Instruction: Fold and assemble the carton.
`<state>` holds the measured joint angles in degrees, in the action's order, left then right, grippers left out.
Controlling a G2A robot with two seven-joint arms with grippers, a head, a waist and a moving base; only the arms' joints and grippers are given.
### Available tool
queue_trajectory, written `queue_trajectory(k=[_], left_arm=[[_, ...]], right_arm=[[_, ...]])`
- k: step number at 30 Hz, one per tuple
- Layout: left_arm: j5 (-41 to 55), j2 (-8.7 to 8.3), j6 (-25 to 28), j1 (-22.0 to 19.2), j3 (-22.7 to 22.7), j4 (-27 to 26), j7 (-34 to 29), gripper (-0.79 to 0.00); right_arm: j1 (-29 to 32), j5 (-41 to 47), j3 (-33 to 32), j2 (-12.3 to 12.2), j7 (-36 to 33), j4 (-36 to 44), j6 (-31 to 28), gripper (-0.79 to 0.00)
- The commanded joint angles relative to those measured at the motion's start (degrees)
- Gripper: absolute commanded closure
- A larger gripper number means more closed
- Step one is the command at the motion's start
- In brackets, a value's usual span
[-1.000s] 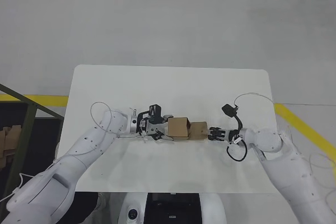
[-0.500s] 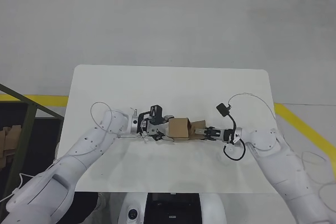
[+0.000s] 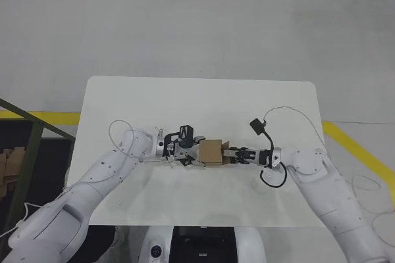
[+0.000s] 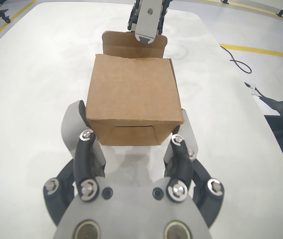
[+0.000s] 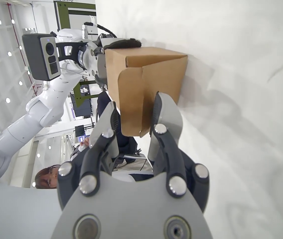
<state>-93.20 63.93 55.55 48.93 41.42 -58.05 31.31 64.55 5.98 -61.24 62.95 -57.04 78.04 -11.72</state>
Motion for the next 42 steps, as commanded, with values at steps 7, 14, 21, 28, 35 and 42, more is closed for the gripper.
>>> queue_trajectory(k=[7,14,21,28,35,42], left_arm=[[-0.1,0.08,-0.3,0.0,-0.1,0.2,-0.3,-0.585],[-0.2,0.13,-0.4,-0.1,-0.2,0.3,-0.4,-0.579],[-0.3,0.15,-0.3,-0.1,-0.3,0.3,-0.4,-0.576],[-0.4,0.16,-0.5,-0.1,-0.3,0.3,-0.4,-0.576],[-0.5,0.14,-0.6,0.0,-0.3,0.2,-0.2,-0.573],[-0.6,0.13,-0.6,0.0,-0.3,0.2,-0.2,-0.576]], right_arm=[[0.0,4.8,0.0,0.1,-2.3,-2.0,-2.3,-0.277],[-0.9,9.1,1.0,0.7,-3.2,-5.7,-3.4,-0.120],[-2.3,10.3,1.9,1.1,-4.1,-8.6,-2.7,-0.105],[-3.0,8.1,2.1,1.0,-3.3,-8.7,-1.2,-0.120],[-2.9,5.9,1.8,0.7,-2.5,-7.4,0.5,-0.135],[-2.1,3.4,1.4,0.3,-1.6,-5.3,2.6,-0.117]])
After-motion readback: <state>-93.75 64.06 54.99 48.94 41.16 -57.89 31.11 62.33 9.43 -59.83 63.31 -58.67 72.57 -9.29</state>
